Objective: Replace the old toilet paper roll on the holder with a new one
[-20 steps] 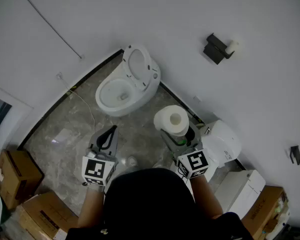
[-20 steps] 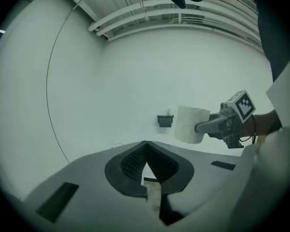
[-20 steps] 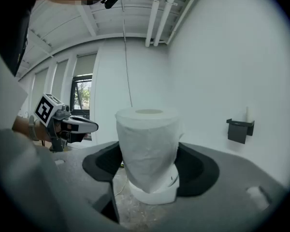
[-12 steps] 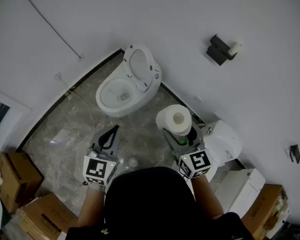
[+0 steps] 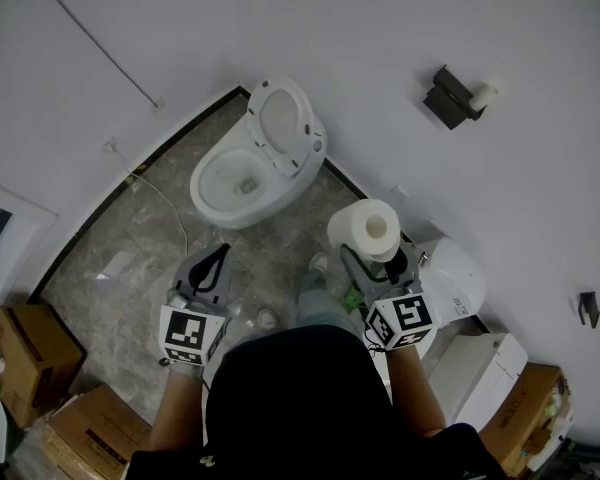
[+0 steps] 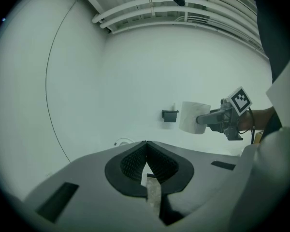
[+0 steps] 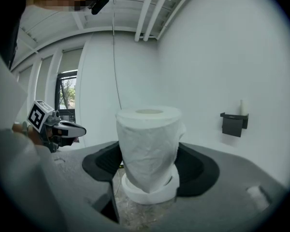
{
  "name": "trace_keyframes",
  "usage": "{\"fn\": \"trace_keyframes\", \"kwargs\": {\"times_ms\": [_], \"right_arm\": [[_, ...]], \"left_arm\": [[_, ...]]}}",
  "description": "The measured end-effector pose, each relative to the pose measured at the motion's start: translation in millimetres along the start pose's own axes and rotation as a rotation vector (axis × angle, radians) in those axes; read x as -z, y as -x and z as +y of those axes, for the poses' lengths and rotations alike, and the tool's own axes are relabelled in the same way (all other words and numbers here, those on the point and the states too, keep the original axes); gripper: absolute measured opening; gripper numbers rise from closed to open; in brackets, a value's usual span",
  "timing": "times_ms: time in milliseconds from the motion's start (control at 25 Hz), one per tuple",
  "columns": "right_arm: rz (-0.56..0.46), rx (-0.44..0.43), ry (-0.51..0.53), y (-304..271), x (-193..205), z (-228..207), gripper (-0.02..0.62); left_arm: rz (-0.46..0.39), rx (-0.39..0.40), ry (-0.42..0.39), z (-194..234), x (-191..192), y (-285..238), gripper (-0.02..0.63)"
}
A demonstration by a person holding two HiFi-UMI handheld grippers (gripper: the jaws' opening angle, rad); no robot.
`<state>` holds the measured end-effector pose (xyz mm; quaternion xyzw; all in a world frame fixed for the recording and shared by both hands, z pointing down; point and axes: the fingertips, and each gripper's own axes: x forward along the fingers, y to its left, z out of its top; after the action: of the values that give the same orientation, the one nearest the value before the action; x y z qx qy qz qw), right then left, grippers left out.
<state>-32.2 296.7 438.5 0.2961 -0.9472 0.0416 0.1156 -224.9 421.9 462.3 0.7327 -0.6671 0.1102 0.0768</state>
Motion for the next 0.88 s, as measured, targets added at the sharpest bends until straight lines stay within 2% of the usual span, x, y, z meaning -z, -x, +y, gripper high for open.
{"fn": "trace_keyframes", "kwargs": {"times_ms": [280, 480, 880], "right_arm": [[0.014, -0.028, -0.018, -52, 4, -46, 0.334], [0.023, -0.052, -0.023, -106, -5, -90, 0.333], [0.059, -0.083, -0.014, -194, -34, -201, 0.333]], "left_arm": [[0.032, -0.022, -0.019, 18, -3, -59, 0.014], [0.051, -0.046, -0.001, 37, -14, -116, 0.014], [0.059, -0.077, -0.004, 63, -64, -247, 0.014]]}}
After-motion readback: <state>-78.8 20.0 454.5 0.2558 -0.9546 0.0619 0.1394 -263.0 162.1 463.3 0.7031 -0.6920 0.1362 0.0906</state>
